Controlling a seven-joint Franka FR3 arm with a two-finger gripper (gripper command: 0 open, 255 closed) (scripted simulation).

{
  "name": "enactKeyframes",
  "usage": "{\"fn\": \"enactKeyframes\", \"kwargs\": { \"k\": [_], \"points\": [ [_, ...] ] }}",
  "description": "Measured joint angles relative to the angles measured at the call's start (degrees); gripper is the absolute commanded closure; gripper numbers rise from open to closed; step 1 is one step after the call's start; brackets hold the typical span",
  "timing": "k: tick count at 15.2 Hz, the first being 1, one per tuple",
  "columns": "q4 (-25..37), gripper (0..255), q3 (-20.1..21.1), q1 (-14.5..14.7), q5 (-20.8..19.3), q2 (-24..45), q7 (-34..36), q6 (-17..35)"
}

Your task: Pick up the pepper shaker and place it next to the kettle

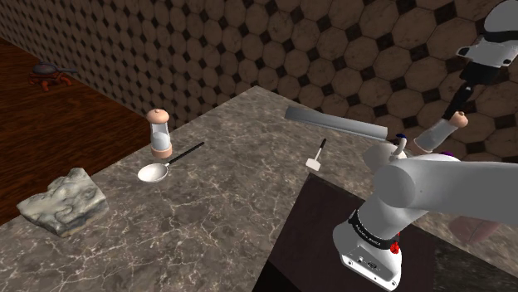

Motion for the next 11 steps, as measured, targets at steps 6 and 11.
{"fn": "enactKeyframes", "kwargs": {
  "k": [6, 11],
  "points": [
    [-4.7, 255, -1.8, -0.6, -1.6, -1.0, 0.9, 3.7],
    [-8.2, 255, -3.6, -0.9, -3.1, -1.4, 1.6, 7.0]
  ]
}}
